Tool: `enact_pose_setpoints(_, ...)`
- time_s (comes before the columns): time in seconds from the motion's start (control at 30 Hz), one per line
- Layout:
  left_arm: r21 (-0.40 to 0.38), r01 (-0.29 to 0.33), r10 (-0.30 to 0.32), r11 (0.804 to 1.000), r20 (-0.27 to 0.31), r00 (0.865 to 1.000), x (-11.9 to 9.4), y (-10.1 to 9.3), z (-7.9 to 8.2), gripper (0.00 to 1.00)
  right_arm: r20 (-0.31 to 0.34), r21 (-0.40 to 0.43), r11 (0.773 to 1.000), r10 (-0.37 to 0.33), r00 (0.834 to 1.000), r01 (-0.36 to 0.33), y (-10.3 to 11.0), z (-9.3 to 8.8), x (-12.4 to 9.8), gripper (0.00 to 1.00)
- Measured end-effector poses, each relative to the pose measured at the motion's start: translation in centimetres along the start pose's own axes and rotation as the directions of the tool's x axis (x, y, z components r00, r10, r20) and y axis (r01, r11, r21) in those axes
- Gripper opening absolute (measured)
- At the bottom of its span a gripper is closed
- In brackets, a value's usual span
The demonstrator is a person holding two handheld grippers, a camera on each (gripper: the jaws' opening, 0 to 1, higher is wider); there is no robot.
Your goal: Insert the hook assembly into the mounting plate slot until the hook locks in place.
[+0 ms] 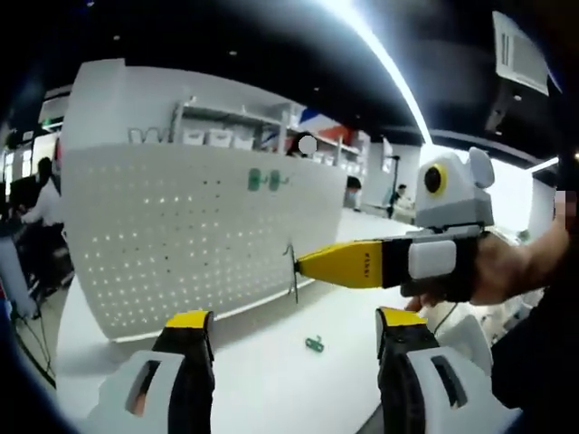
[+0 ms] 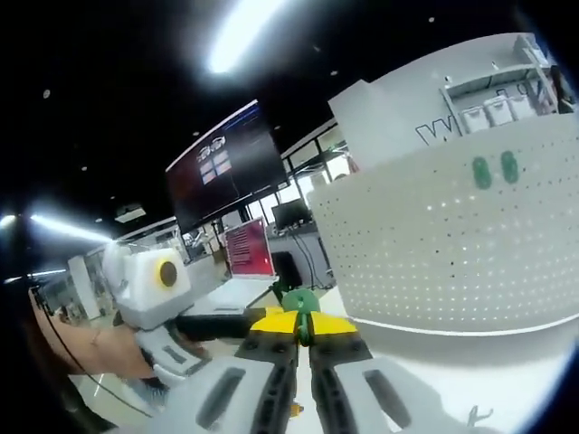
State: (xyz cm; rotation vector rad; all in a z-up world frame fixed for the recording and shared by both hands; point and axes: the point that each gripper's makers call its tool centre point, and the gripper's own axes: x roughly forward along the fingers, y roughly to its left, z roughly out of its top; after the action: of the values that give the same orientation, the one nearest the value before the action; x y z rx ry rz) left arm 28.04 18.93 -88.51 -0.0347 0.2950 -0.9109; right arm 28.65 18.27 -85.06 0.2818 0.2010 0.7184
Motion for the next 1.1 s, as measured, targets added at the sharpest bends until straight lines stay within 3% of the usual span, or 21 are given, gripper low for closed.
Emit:
enact_pose_setpoints(0.17, -0.038, 0.007, -0.006, 0.999, 0.029, 1.0, -0.1, -0.5, 0.3, 0.87, -0.011, -0.014, 1.0, -0.008, 1.0, 0.007, -0.5, -0.4, 0.2, 0.0)
enact_pose_setpoints(0.47, -0.036, 0.016, -0.016, 0.999, 0.013, 1.0, -0.3, -0.7, -0.2, 1.0, 0.005, -0.01, 1.0, -0.006, 1.0, 0.006, -0.7, -0.4, 0.4, 0.0)
enact_pose_setpoints(0.67, -0.028, 0.022, -0.021, 0.999, 0.012, 1.0, -0.3, -1.0, 0.0, 1.0, 0.022, -0.04, 0.999, -0.033, 0.999, 0.034, -1.6, 0.1, 0.5, 0.0)
enact_pose_setpoints(0.97, -0.066, -0.027, 0.028, 0.997, 0.013, 1.0, -1.0, 0.8, -0.2, 1.0, 0.084, -0.117, 0.982, -0.139, 0.987, 0.148, -5.2, 1.9, 1.0, 0.0)
enact_pose_setpoints(1.1, -0.067, -0.053, 0.054, 0.996, 0.01, 0.999, -1.3, 1.5, -0.1, 1.0, 0.122, -0.129, 0.967, -0.205, 0.971, 0.221, -7.5, 3.0, 1.1, 0.0)
